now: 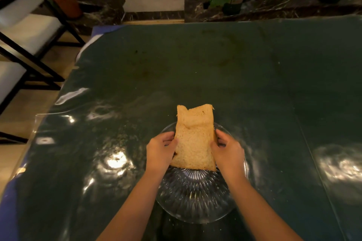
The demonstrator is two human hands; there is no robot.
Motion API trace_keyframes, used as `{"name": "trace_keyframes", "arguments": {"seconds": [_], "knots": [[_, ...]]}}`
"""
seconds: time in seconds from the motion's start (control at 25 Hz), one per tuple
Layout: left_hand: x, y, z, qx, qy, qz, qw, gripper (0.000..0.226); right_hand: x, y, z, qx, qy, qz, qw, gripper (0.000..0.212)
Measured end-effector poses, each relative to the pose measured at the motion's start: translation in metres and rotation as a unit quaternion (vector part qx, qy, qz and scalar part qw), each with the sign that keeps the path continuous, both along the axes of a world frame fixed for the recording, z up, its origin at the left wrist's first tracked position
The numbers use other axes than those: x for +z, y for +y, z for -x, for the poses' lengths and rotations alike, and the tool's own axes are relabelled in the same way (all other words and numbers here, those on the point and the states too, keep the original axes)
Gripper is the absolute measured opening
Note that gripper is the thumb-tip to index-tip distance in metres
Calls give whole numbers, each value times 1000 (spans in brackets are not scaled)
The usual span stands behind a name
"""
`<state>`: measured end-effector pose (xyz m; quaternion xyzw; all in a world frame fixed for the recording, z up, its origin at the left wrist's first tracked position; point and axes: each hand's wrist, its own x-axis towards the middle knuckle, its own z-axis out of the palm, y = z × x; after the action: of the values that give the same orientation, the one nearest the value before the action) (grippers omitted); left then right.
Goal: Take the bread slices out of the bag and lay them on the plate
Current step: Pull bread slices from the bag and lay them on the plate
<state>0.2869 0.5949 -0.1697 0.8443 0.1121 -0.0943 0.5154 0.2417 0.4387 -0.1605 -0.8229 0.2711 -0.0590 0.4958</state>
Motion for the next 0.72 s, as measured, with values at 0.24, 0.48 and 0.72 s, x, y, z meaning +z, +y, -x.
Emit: {"name": "trace_keyframes", "arguments": {"seconds": [0.24,0.48,0.72], "knots": [[-5,-7,4,74,3,31,997,24,-2,2,-6,-35,7,-16,999,22],[6,-8,15,47,-26,-1,999,24,2,-2,0,-35,27,-30,999,29],[53,-9,20,-23,-40,-31,998,34,42,-19,13,8,4,-37,999,38]]}}
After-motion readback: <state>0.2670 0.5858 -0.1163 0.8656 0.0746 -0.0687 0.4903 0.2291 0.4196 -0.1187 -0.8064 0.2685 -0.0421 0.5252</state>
